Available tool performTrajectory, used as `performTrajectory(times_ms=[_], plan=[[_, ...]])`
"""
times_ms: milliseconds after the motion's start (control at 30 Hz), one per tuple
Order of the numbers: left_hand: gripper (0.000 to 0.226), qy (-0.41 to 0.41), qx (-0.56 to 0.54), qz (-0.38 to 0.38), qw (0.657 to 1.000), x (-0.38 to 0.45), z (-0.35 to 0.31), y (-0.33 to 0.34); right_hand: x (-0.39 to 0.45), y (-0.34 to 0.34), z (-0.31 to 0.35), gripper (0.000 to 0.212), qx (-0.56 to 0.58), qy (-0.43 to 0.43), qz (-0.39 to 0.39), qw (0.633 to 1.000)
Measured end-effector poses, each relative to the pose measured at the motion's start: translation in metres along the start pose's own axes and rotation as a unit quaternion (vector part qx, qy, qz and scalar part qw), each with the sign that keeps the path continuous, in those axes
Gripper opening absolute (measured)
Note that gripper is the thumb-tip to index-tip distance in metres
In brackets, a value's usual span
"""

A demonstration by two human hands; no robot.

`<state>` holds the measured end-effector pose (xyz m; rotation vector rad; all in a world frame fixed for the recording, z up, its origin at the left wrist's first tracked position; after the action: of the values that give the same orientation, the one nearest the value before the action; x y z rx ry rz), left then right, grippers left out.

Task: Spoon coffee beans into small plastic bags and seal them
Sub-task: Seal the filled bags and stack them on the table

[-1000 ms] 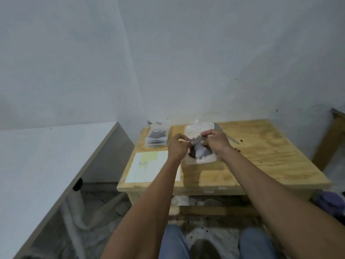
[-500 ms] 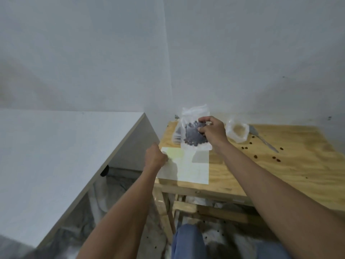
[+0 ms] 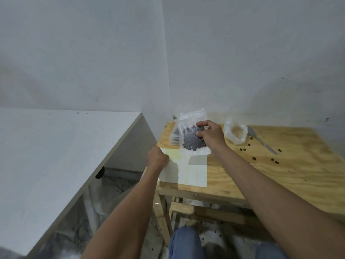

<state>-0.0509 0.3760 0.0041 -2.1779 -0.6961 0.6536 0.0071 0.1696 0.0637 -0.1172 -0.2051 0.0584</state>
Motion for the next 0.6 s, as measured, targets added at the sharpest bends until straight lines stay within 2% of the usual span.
performTrajectory(times_ms=[100, 167, 333, 533, 600], plan=[[0.044, 0.030, -0.027, 0.015, 0.999, -0.002, -0.012, -0.003, 0.001, -0.003, -0.004, 0.032, 0.002, 0.004, -0.004, 1.000], [0.045, 0.059, -0.094, 0.025, 0.993, -0.005, -0.029, -0.008, 0.000, -0.005, -0.005, 0.032, 0.003, 0.004, -0.009, 1.000], [0.035, 0.121, -0.306, 0.048, 0.943, -0.027, -0.075, -0.015, 0.000, -0.011, -0.006, 0.035, -0.007, 0.001, -0.038, 0.999], [0.034, 0.143, -0.412, 0.075, 0.897, -0.048, -0.102, -0.001, 0.000, -0.020, -0.003, 0.036, -0.011, -0.010, -0.064, 0.998], [0.035, 0.133, -0.424, 0.093, 0.891, -0.052, -0.103, 0.002, 0.001, -0.024, -0.002, 0.033, -0.010, -0.014, -0.066, 0.998]])
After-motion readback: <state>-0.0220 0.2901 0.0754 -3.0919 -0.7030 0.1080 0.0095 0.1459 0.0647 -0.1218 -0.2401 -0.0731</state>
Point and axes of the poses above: each hand's wrist, its own x-axis towards the middle knuckle, its own y-axis out of the palm, z = x × y, the point moved 3 cm from there along x, towards the middle knuckle, and after that the axes turned 10 degrees about -y, right-handed, at the moved point
